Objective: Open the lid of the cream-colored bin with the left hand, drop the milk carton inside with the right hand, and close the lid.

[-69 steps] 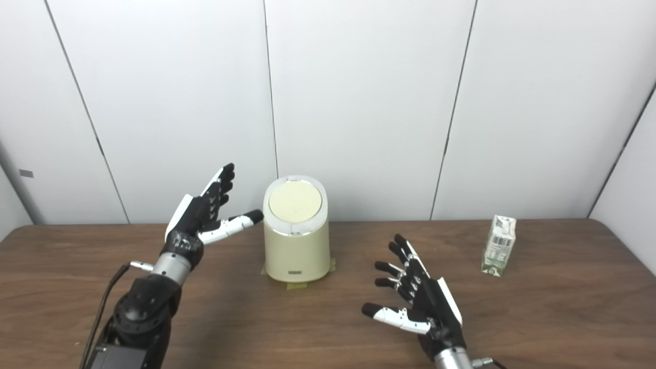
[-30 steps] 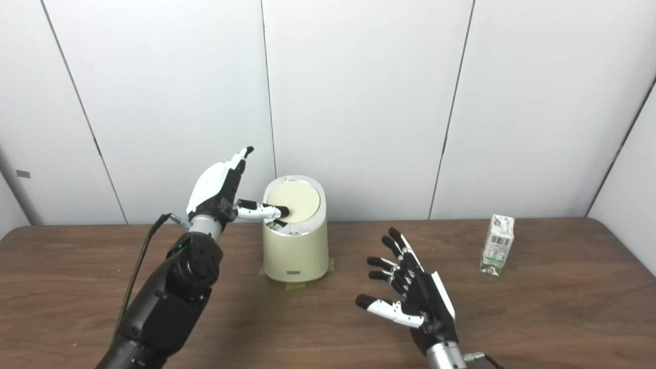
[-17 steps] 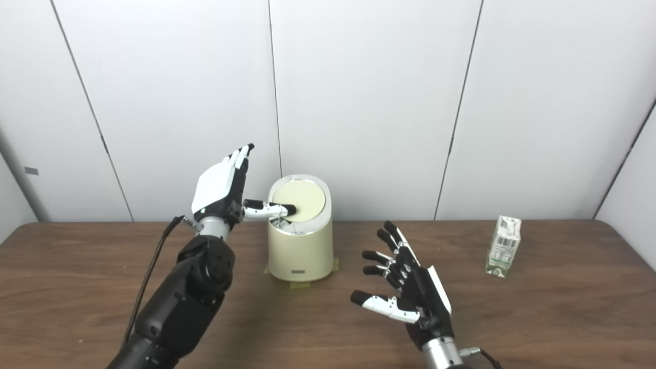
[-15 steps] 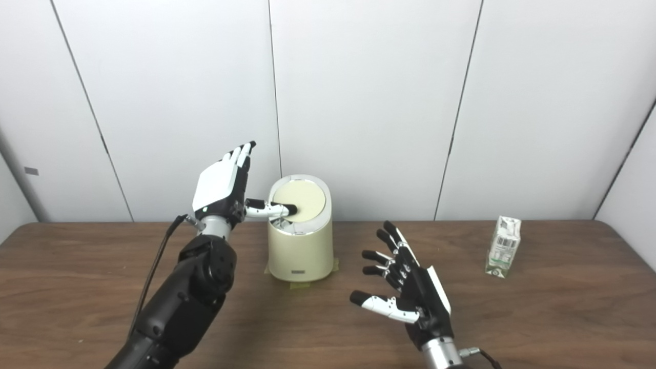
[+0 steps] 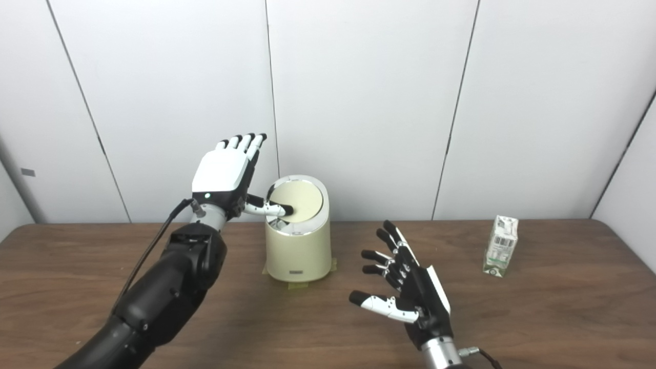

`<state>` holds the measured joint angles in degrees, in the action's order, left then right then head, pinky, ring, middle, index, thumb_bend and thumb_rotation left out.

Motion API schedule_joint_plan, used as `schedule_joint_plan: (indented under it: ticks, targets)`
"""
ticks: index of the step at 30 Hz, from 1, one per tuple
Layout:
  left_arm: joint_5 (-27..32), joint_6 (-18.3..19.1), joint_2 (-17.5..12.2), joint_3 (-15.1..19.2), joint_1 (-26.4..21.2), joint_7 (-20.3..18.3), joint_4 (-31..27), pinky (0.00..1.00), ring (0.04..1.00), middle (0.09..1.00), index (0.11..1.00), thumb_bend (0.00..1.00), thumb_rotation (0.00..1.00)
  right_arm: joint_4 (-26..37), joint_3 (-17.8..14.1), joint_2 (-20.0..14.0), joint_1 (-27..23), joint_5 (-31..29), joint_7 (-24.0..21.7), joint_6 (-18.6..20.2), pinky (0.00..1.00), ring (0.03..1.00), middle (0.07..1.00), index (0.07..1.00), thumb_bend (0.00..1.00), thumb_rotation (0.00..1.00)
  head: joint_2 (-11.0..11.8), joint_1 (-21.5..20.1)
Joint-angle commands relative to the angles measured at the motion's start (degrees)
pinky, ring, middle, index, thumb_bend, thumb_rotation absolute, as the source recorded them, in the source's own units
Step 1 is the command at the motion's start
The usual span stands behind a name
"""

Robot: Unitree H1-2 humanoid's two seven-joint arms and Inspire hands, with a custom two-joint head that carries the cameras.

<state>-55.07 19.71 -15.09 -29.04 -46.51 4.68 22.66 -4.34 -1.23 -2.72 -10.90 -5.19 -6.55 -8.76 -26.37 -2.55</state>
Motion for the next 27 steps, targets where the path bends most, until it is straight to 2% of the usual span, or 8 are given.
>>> schedule_joint_plan:
  ticks: [1, 4, 12, 21, 24, 27]
  targets:
    - [-2.09, -0.46, -1.37, -0.23, -1.99, -0.07, -0.23, 1.00, 1.000, 1.000, 1.000, 1.00, 0.27, 1.32, -0.08, 0.07, -2.22, 0.14, 0.51, -1.66, 0.67, 0.771, 0.934, 0.944, 0.81, 0.21, -0.11, -0.07]
    - [-2.14, -1.14, -1.60, -0.35, -1.74, -0.76, -0.04, 1.00, 1.000, 1.000, 1.000, 1.00, 0.27, 1.41, -0.05, 0.26, -2.31, 0.52, 0.78, -1.62, 0.67, 0.761, 0.929, 0.941, 0.81, 0.22, -0.13, -0.15]
    - [-1.98, -3.34, -0.37, -0.49, 0.66, 1.01, 0.38, 1.00, 1.000, 1.000, 1.000, 1.00, 0.30, 1.85, 0.01, 0.69, -2.46, 1.35, 1.42, -0.88, 0.67, 0.756, 0.924, 0.937, 0.82, 0.24, -0.19, -0.44]
    - [-2.12, -3.70, 0.65, -0.71, 0.58, 1.45, 0.73, 1.00, 1.000, 1.000, 1.000, 1.00, 0.32, 2.79, 0.27, 0.94, -2.30, 1.31, 1.98, -0.04, 0.67, 0.749, 0.922, 0.930, 0.82, 0.23, -0.31, -0.64]
    - [-0.80, -4.45, 0.65, 0.61, 0.54, 2.51, 0.04, 1.00, 1.000, 1.000, 1.000, 1.00, 0.34, 2.41, 0.44, 0.78, -2.35, 1.23, 1.83, -0.49, 0.66, 0.748, 0.923, 0.933, 0.80, 0.22, -0.11, -0.60]
    - [3.35, -5.31, 1.85, 5.01, 0.89, 4.80, -1.55, 1.00, 1.000, 1.000, 1.000, 1.00, 0.38, 2.15, 0.43, 0.72, -2.38, 0.77, 1.64, -0.53, 0.66, 0.752, 0.923, 0.933, 0.80, 0.21, 0.01, -0.52]
